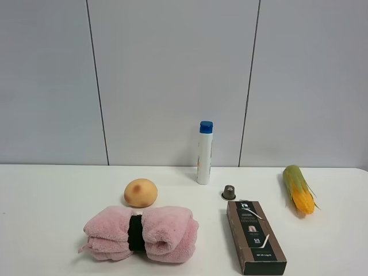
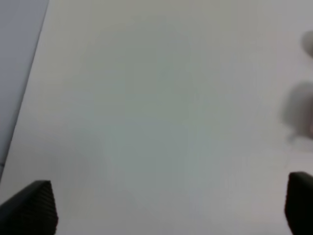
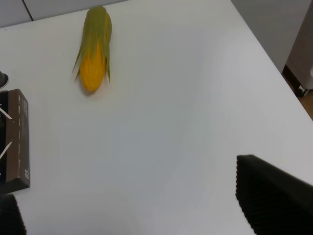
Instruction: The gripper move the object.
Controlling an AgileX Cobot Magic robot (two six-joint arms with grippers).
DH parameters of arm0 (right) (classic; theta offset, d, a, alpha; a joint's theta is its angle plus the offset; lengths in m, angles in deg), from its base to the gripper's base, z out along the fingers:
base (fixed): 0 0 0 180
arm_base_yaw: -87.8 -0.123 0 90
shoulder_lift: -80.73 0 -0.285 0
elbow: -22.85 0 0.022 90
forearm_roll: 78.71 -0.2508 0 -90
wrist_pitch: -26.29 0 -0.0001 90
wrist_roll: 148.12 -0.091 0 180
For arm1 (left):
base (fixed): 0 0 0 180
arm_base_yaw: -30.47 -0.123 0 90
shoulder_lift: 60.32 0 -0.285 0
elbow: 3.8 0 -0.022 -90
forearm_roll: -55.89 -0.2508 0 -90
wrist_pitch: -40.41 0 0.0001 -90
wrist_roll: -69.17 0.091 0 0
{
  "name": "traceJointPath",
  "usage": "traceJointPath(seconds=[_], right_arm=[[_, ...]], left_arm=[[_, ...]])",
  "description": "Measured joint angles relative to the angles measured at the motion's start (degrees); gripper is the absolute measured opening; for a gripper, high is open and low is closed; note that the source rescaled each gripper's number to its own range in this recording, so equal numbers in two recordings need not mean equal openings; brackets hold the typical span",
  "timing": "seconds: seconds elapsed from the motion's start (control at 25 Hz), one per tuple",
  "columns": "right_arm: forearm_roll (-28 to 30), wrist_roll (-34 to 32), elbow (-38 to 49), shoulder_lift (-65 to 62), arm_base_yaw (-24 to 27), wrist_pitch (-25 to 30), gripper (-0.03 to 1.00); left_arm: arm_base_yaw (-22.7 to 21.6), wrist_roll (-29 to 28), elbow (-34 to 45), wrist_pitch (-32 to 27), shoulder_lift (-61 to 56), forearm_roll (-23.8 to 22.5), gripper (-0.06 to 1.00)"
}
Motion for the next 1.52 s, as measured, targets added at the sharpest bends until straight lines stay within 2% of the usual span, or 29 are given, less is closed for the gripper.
traceJointPath(seconds=[0.2,0.56,0.84,1.12,1.32,1.52], right_arm=[[0.00,0.00,0.00,0.00,0.00,0.00,1.00],[0.00,0.00,0.00,0.00,0.00,0.00,1.00],[0.00,0.00,0.00,0.00,0.00,0.00,1.00],[0.00,0.00,0.00,0.00,0.00,0.00,1.00],[0.00,0.00,0.00,0.00,0.00,0.00,1.00],[0.00,0.00,0.00,0.00,0.00,0.00,1.00]], left_arm=[[0.00,-0.97,8.69,-0.05,-13.33,4.27,0.98],[0.00,-0.09,18.92,1.30,-26.04,4.21,0.98],[0.00,1.53,23.01,8.17,-26.99,4.21,0.98],[0.06,1.53,23.63,8.93,-26.99,3.94,0.98],[2.16,-0.05,23.63,8.93,-26.99,2.88,0.98],[2.35,-0.57,23.63,8.93,-26.99,2.37,0.98]])
